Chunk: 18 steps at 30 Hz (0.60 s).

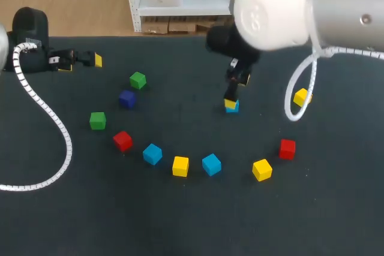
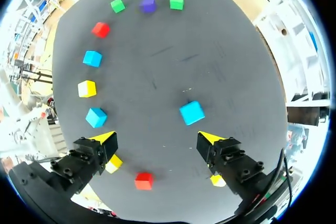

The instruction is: Place the blue cubes, place green cubes on the blue cubes, place the yellow cubes on the green cubes, then place the red cubes on the yellow cubes, and place purple cube on the red cubes.

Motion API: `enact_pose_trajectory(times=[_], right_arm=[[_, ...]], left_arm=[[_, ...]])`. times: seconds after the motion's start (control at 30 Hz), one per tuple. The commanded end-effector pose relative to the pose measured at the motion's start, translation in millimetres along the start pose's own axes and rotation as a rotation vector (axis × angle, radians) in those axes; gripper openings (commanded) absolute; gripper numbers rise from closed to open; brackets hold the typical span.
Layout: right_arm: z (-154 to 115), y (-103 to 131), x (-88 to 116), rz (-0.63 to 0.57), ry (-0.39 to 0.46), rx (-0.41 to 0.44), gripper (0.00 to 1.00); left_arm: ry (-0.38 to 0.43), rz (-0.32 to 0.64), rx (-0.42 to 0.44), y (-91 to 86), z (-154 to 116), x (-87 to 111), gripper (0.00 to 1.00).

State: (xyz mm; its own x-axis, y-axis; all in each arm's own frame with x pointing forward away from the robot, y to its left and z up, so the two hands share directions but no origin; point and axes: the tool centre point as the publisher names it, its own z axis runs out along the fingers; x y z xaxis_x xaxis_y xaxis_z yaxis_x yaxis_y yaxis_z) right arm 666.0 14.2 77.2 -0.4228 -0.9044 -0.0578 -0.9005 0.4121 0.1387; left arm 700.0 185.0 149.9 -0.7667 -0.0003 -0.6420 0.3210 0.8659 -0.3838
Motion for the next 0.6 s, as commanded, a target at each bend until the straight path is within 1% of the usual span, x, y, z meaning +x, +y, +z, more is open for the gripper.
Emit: enact_pose_trajectory(times=[0.03, 0.17, 0.27, 0.43, 0.6], right_arm=[[2, 15, 8, 0.031, -0.031, 0.069, 1.0], [3, 22, 8, 0.09, -0.04, 0.094, 1.0], [3, 27, 8, 0.116, -0.029, 0.119, 1.0], [6, 42, 7, 0.098, -0.001, 0.124, 1.0], [5, 53, 7, 0.087, 0.004, 0.099, 1.0]], left_arm=[[0.0, 0.0, 0.0, 0.0, 0, 0.0, 1.0], [0.0, 0.0, 0.0, 0.0, 0, 0.0, 1.0], [0.0, 0.0, 0.0, 0.0, 0, 0.0, 1.0], [0.0, 0.0, 0.0, 0.0, 0, 0.0, 1.0], [0.0, 0.0, 0.0, 0.0, 0, 0.0, 1.0]])
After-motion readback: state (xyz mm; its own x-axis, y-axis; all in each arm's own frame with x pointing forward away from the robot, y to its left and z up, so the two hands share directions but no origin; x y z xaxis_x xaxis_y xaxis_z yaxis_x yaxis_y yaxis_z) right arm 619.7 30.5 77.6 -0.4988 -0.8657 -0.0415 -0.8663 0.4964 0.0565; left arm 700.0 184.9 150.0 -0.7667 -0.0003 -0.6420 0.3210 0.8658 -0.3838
